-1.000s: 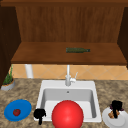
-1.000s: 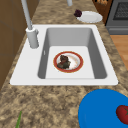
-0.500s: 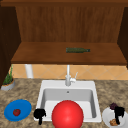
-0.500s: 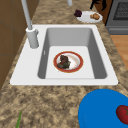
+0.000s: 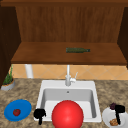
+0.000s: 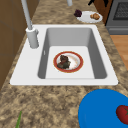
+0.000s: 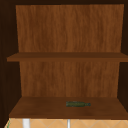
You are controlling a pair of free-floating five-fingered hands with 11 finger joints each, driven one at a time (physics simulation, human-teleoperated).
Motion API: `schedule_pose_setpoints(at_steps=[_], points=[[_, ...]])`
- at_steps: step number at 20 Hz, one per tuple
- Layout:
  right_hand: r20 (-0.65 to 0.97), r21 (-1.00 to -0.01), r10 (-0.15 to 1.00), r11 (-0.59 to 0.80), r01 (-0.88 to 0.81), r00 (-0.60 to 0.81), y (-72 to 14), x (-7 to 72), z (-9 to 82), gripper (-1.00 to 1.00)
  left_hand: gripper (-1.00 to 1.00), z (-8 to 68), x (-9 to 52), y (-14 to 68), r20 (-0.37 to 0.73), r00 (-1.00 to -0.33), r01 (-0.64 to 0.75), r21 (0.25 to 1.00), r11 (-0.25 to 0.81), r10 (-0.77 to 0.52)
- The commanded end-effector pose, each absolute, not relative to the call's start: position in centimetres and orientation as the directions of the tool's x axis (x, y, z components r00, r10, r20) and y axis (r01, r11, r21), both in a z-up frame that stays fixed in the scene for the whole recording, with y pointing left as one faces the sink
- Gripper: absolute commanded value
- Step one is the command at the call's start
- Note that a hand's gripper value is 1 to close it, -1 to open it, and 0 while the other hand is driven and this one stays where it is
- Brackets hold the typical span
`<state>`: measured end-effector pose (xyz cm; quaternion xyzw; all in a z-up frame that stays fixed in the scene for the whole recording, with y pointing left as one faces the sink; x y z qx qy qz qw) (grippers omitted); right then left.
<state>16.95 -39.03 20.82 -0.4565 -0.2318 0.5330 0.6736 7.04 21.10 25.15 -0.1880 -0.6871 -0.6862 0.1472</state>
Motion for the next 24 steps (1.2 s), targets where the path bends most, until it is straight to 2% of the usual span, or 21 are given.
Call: schedule_pose_setpoints(at_steps=[1,5,16,24], points=[[-0.151,-0.842,0.937,0.045,-0.538,0.315,-38.4,17.7,23.3,-1.0,0.0,25.2,7.0,21.1,0.46,-0.886,0.46,0.888,-0.012,0.056],[-0.166,-0.821,0.95,0.015,-0.571,0.264,-36.5,18.0,24.4,-1.0,0.0,25.2,7.0,21.1,0.46,-0.886,0.46,0.888,-0.012,0.056],[-0.09,-0.851,0.986,-0.001,-0.526,0.143,-33.4,18.2,24.7,-1.0,0.0,25.2,7.0,21.1,0.46,-0.886,0.46,0.888,-0.012,0.056],[0.039,-0.864,0.992,0.093,-0.494,0.118,-38.2,23.6,23.0,-1.0,0.0,25.2,7.0,21.1,0.46,-0.886,0.46,0.888,-0.012,0.056]])
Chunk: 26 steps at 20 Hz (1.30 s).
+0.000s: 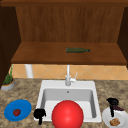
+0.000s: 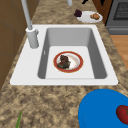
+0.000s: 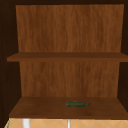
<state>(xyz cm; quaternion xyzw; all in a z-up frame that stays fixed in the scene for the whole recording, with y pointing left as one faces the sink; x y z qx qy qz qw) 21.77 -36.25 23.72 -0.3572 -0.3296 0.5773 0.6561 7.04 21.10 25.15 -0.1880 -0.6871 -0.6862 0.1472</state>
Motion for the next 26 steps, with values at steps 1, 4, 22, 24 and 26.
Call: schedule_pose_setpoints(at_steps=[1,4,22,24,26], points=[[0.045,-0.865,0.993,0.095,-0.493,0.112,-38.7,24.2,22.6,-1.0,0.0,25.2,7.0,21.1,0.46,-0.886,0.46,0.888,-0.012,0.056],[0.047,-0.873,0.993,0.094,-0.479,0.109,-40.7,26.0,20.3,-1.0,0.0,25.2,7.0,21.1,0.46,-0.886,0.46,0.888,-0.012,0.056],[0.086,-0.834,0.987,0.146,-0.532,0.136,-47.4,40.1,6.8,-1.0,0.0,25.2,7.0,21.1,0.46,-0.886,0.46,0.888,-0.012,0.056],[0.11,-0.81,0.984,0.17,-0.561,0.14,-47.3,40.1,6.6,-1.0,0.0,25.2,7.0,21.1,0.46,-0.886,0.46,0.888,-0.012,0.056],[0.105,-0.819,0.985,0.166,-0.55,0.141,-46.8,38.5,6.6,-1.0,0.0,25.2,7.0,21.1,0.46,-0.886,0.46,0.888,-0.012,0.056]])
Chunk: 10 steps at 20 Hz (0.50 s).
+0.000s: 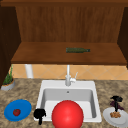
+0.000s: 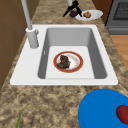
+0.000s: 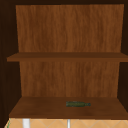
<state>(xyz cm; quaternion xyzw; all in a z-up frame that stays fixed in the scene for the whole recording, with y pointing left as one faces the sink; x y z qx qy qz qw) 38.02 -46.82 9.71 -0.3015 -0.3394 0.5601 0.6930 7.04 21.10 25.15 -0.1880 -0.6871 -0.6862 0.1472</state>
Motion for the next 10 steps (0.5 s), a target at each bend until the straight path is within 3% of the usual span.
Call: schedule_pose_setpoints(at_steps=[1,2,5,10], points=[[0.095,-0.831,0.985,0.158,-0.534,0.143,-46.0,38.0,6.9,-1.0,0.0,25.2,7.0,21.1,0.46,-0.886,0.46,0.888,-0.012,0.056],[0.086,-0.828,0.984,0.158,-0.538,0.156,-45.1,38.1,7.0,1.0,0.0,25.2,7.0,21.1,0.46,-0.886,0.46,0.888,-0.012,0.056],[0.027,-0.849,0.984,0.117,-0.515,0.178,-44.9,38.1,9.0,1.0,0.0,25.2,7.0,21.1,0.46,-0.886,0.46,0.888,-0.012,0.056],[0.059,-0.885,0.978,0.145,-0.442,0.202,-45.5,37.0,11.4,1.0,0.0,25.2,7.0,21.1,0.46,-0.886,0.46,0.888,-0.012,0.056]])
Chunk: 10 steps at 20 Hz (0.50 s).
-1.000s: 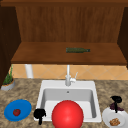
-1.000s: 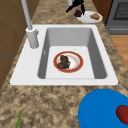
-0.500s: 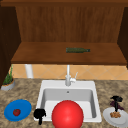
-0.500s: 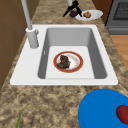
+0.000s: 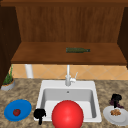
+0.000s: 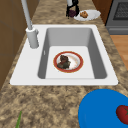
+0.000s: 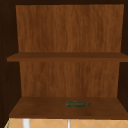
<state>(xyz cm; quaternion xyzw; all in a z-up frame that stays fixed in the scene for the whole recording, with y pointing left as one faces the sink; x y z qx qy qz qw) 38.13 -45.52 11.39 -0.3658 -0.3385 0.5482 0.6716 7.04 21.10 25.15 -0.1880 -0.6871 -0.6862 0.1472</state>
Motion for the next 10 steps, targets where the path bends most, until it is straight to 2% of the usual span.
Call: schedule_pose_setpoints(at_steps=[1,10], points=[[0.067,-0.895,0.976,0.151,-0.42,0.207,-45.5,36.9,11.4,1.0,0.0,25.2,7.0,21.1,0.46,-0.886,0.46,0.888,-0.012,0.056],[0.073,-0.909,0.977,0.149,-0.389,0.202,-45.5,36.8,14.7,1.0,0.0,25.2,7.0,21.1,0.46,-0.886,0.46,0.888,-0.012,0.056]])
